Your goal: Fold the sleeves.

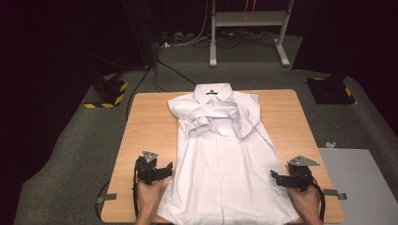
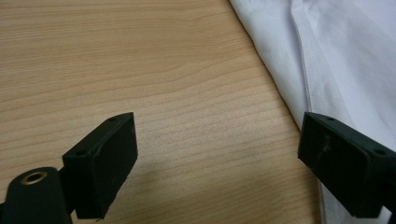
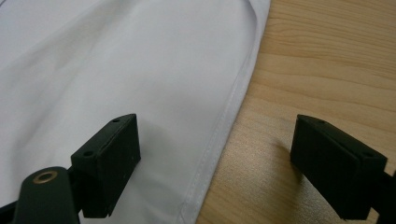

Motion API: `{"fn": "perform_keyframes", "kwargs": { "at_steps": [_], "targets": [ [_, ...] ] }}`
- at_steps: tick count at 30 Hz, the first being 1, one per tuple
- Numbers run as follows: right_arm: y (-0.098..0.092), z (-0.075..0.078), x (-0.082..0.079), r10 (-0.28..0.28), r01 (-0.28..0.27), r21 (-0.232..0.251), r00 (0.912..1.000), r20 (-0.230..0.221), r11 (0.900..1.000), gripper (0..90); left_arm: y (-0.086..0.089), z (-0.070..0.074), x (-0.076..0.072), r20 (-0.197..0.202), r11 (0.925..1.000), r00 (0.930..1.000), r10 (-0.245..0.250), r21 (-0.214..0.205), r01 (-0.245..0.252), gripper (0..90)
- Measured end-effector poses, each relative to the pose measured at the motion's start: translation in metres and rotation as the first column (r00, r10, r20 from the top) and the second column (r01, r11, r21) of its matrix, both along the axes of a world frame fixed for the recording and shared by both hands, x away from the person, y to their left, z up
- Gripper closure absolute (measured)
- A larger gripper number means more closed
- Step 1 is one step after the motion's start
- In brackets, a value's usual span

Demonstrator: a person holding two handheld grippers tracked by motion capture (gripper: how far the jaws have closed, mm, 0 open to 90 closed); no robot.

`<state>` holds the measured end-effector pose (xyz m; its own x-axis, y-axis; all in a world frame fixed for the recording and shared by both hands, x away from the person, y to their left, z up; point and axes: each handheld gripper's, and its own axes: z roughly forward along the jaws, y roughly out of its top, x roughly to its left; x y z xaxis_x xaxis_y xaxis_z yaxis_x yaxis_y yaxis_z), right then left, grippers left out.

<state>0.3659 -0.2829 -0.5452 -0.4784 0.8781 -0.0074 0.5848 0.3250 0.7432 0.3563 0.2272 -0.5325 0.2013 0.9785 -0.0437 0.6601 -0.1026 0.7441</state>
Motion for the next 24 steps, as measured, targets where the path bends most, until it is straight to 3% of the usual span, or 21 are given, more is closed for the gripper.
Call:
{"fn": "perform_keyframes", "kwargs": {
  "at_steps": [16, 18, 24],
  "targets": [
    [0.0, 0.0, 0.001, -0.004, 0.004, 0.002, 1.0, -0.005, 1.0, 14.1, 0.002, -0.012, 0.011, -0.027, 0.9992, 0.9993, 0.026, 0.031, -0.025, 12.3],
    [0.001, 0.0, 0.001, -0.009, 0.009, 0.001, 1.0, -0.004, 1.0, 14.1, 0.001, -0.012, 0.012, -0.025, 0.9985, 0.9994, 0.025, 0.049, -0.023, 12.3],
    [0.002, 0.0, 0.002, -0.026, 0.026, 0.002, 0.9997, -0.006, 0.9997, 14.0, 0.002, -0.014, 0.013, -0.011, 0.9986, 0.9996, 0.026, 0.047, -0.025, 11.7]
  ]
}}
